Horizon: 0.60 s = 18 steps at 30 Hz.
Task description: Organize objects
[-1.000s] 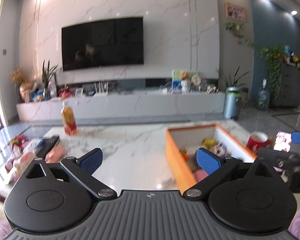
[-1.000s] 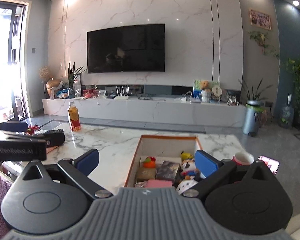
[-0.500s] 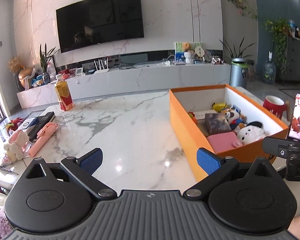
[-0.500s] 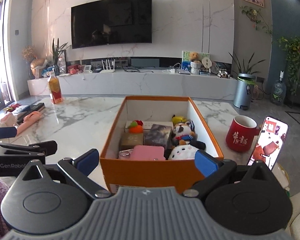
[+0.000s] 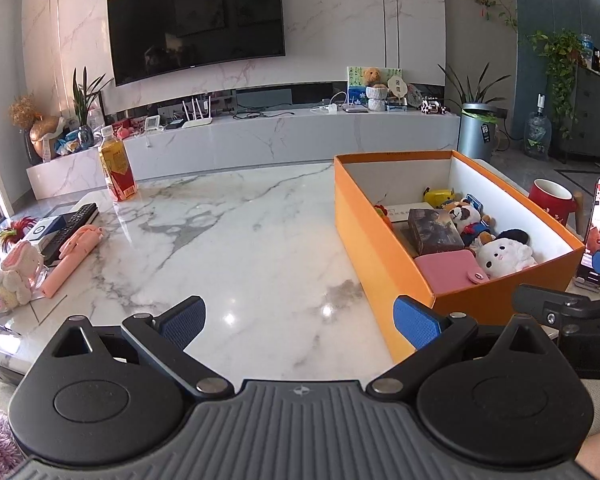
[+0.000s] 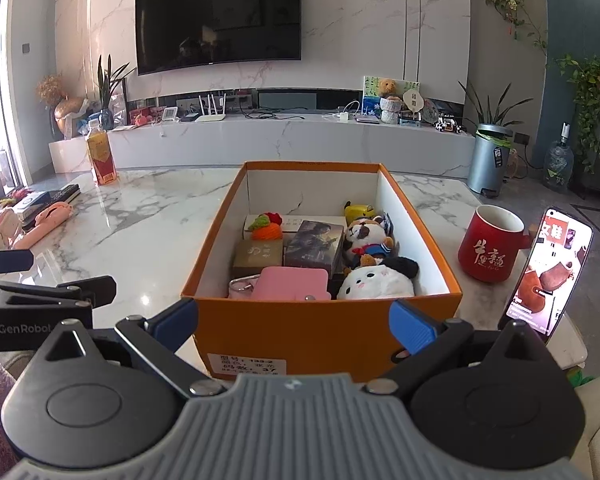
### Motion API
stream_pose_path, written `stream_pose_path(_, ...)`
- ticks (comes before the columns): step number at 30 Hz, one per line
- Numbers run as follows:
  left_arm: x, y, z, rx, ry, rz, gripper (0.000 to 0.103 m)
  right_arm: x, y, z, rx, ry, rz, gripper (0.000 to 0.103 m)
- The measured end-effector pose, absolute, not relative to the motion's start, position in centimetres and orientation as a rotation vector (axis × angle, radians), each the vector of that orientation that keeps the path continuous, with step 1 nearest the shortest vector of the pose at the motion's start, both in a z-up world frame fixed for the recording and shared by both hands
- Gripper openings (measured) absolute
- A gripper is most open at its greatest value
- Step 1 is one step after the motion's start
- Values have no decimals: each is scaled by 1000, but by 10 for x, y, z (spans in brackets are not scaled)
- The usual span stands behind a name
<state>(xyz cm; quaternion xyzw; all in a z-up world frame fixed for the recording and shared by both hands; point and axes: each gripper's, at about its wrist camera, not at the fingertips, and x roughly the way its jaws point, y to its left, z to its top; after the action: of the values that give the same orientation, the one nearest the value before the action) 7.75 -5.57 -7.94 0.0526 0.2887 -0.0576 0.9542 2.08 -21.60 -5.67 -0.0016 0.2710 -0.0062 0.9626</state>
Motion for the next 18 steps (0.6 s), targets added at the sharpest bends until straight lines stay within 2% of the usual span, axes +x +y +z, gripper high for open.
stream_pose_path(18, 71, -63, -71, 119, 564, -115, 103, 11, -209, -50, -41, 544, -22, 102)
